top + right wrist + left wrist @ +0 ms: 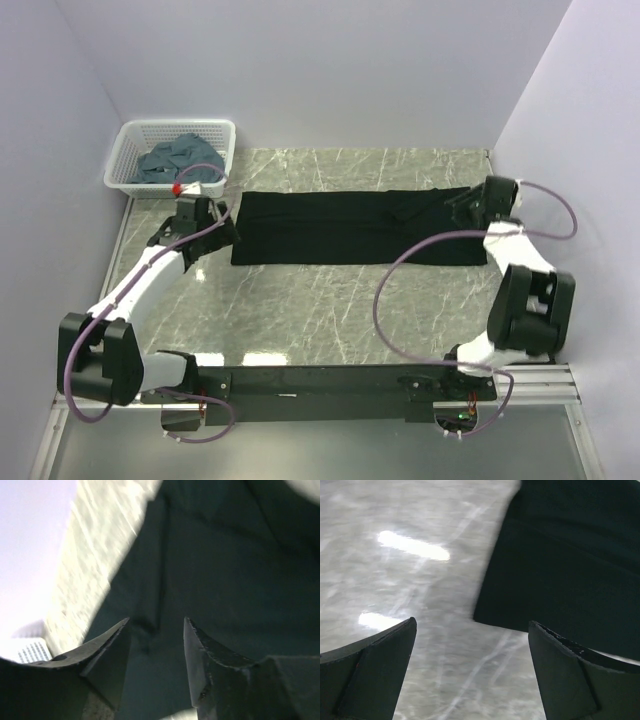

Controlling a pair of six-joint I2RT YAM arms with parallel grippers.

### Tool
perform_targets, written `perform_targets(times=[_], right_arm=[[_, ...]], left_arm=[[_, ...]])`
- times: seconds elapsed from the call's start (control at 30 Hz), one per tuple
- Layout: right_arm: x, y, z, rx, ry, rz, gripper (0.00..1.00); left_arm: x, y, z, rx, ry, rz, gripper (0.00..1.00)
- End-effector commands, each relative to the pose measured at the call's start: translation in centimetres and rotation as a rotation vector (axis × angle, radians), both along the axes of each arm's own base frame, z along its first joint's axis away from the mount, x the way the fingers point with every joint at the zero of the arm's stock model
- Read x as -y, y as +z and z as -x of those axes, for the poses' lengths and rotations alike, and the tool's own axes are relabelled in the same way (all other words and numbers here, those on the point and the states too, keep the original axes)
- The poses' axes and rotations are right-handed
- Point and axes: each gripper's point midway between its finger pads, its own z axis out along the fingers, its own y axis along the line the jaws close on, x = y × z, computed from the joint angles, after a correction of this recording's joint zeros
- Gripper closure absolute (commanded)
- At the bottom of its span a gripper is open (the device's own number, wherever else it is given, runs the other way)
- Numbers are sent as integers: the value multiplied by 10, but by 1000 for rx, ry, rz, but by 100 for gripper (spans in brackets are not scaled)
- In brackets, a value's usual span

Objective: Fold and stack the t-shirts
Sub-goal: Fold the tshirt

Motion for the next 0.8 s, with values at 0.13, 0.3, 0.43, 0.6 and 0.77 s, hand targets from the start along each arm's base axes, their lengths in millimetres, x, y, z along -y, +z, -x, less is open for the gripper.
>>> perform_targets(times=[0.13, 0.3, 0.43, 0.6, 0.77], right_arm=[[-14, -28, 58, -80, -6, -12, 46], [-27, -51, 59, -133, 59, -37, 50], [-36, -62, 52, -140, 83, -65, 58], [-42, -79, 46, -194, 96, -71, 61], [-40, -99, 38, -264, 119, -63, 62]], left_arm=[[70, 51, -67, 108, -174, -32, 3], [102, 25, -116, 66, -260, -118, 13], [119, 15, -159, 69, -305, -183, 19], [126, -34, -186, -19, -324, -240, 25], [116, -89, -174, -191, -279, -272, 30]])
